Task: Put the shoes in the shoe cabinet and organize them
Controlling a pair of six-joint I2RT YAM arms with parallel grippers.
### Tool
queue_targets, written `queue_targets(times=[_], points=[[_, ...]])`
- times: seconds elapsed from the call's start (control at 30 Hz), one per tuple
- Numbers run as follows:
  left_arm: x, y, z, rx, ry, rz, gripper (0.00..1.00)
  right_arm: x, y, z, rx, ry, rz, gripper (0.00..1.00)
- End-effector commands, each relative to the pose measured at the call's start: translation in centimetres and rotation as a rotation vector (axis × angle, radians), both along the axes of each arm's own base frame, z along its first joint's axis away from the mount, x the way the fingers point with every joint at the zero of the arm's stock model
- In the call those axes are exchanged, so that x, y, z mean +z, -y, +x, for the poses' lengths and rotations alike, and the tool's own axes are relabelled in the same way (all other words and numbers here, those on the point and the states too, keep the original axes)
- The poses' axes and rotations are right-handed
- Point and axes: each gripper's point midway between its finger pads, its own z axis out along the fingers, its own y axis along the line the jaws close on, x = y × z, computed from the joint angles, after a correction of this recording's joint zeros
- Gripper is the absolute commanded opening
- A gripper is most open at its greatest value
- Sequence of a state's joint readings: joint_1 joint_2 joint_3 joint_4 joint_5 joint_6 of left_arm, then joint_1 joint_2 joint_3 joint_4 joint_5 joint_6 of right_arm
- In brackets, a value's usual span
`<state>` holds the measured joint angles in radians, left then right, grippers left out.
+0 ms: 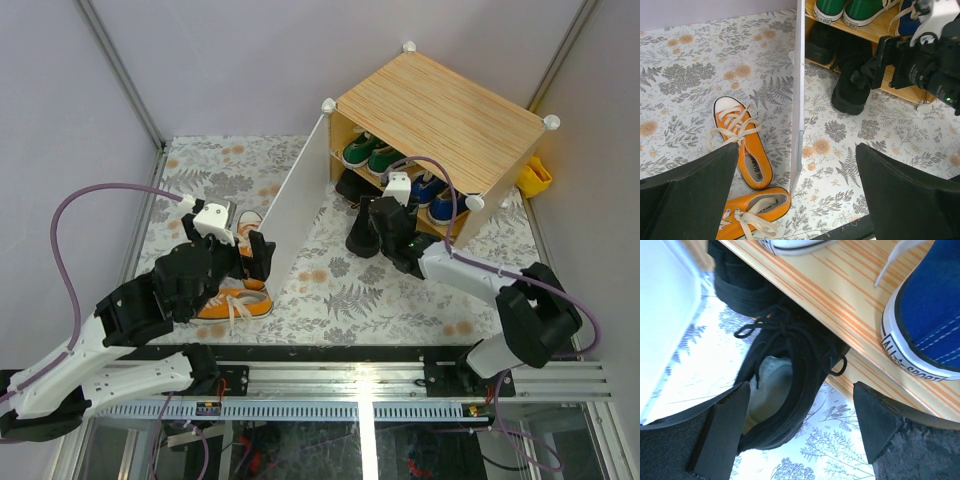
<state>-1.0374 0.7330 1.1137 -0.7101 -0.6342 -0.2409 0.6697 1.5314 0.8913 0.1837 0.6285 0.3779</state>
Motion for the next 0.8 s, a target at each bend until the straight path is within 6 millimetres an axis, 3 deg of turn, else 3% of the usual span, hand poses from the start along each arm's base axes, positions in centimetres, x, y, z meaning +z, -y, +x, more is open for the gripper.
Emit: queue_targets(times=[0.0,0.13,0.27,0.33,0.77], points=[[0.7,0.6,0.3,-0.004,0.025,-0.039,1.00,2.9,-1.4,-1.3,0.075,0.042,0.059,0.90],[0.6,0.8,0.3,-0.009,0.019,-0.040,1.00,3.8,-3.7,-2.9,0.225,0.040,0.024,0.88],[0.6,0.8,0.1,-0.013,0.015,-0.055,1.00,3.3,-6.9,-4.3,0.418,-0.024,-0.088,0.87],[0.6,0.8,0.1,-0.014,0.014,-0.061,1.00,2.7,-7.5,-4.5,0.476,-0.072,-0.147,0.85],[0.0,0.7,0.3,0.005,-0.002,-0.040,1.00,1.9,-7.8,-2.1,0.502,-0.167,-0.377,0.80]])
